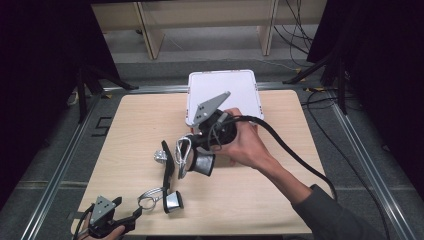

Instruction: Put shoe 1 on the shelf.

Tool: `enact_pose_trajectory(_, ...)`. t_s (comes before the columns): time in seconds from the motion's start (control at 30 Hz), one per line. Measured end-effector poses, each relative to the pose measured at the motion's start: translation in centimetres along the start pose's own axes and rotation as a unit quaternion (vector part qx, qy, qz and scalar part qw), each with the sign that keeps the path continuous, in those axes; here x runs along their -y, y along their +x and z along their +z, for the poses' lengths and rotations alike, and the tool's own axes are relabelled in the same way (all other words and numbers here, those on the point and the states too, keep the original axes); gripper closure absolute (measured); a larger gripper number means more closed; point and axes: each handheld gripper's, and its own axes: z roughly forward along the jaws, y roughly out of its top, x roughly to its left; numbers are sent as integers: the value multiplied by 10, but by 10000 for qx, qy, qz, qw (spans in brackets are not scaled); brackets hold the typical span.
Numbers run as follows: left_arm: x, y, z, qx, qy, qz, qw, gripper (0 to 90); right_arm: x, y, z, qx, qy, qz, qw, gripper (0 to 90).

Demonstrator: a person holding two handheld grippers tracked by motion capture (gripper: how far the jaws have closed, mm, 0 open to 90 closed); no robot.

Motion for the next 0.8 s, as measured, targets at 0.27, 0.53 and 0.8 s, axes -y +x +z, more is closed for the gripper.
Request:
enact_pose_trajectory(0.27, 0, -1, 0, 36, -35, -60, 10000, 185, -39, -22, 1, 50, -202, 109, 9997, 885)
enact_pose_trajectory(0.53, 1, -1, 1, 49, -63, -74, 9999, 185, -71, -52, 0, 337, -235, 126, 9991, 885)
enact_pose_trajectory(0.8, 1, 0, 1, 54, 30, 5, 10000, 185, -97, -97, -8, 990, -311, 236, 9943, 885)
